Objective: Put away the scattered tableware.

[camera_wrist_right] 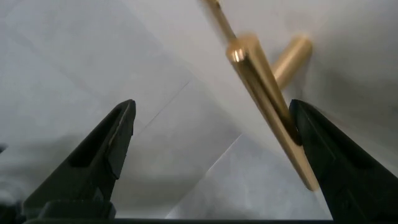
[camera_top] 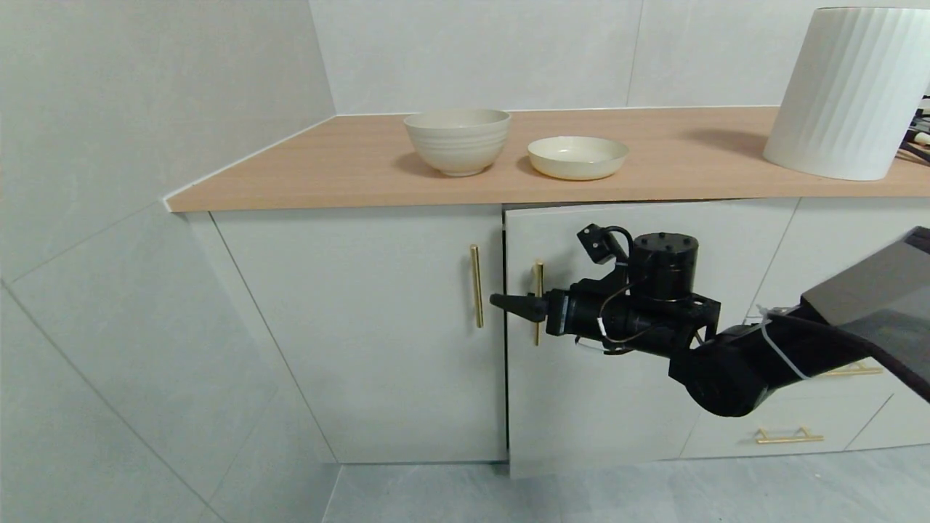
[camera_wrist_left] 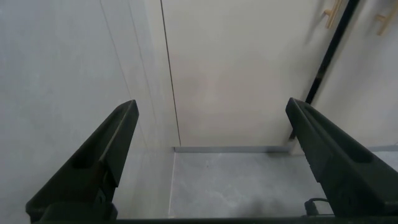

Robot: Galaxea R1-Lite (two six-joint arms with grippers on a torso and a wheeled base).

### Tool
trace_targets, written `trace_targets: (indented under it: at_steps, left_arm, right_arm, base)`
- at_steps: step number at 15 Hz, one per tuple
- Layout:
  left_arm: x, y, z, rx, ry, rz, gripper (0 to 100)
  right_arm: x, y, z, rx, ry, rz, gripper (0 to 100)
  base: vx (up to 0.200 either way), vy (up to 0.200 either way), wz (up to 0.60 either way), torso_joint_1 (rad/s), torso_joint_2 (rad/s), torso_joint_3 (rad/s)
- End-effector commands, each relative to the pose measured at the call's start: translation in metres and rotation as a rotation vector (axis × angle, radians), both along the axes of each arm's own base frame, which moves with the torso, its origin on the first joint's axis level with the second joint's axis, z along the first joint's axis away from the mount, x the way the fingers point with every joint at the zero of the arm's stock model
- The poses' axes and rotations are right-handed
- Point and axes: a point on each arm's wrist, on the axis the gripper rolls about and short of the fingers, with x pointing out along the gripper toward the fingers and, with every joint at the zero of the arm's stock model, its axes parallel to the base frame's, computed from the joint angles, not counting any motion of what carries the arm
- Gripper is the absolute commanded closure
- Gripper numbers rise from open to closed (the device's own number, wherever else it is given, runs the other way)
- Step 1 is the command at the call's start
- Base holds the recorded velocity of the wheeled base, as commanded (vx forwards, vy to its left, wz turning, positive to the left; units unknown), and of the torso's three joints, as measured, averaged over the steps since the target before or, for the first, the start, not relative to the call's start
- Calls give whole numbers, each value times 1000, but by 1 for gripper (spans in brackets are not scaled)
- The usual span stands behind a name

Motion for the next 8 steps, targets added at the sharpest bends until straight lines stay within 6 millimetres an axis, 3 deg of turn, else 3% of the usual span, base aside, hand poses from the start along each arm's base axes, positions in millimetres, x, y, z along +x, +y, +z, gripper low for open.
trace_targets:
  at_steps: [1, 3, 7, 8]
  left_arm:
    - [0, 0, 0, 0, 0, 1, 0]
    - [0, 0, 0, -2, 0, 1, 0]
    - [0, 0, 0, -2, 0, 1, 0]
    - [0, 0, 0, -2, 0, 1, 0]
  right_arm:
    - [-20, -12, 20, 17, -23, 23, 0]
    - [-34, -20, 35, 30, -39, 48, 0]
    - [-81, -47, 40, 21, -2, 192, 0]
    - [-82, -48, 40, 21, 0, 195, 0]
  base:
    - [0, 0, 0, 0, 0, 0]
    - [0, 0, 0, 0, 0, 0]
    - [0, 0, 0, 0, 0, 0]
    - [0, 0, 0, 0, 0, 0]
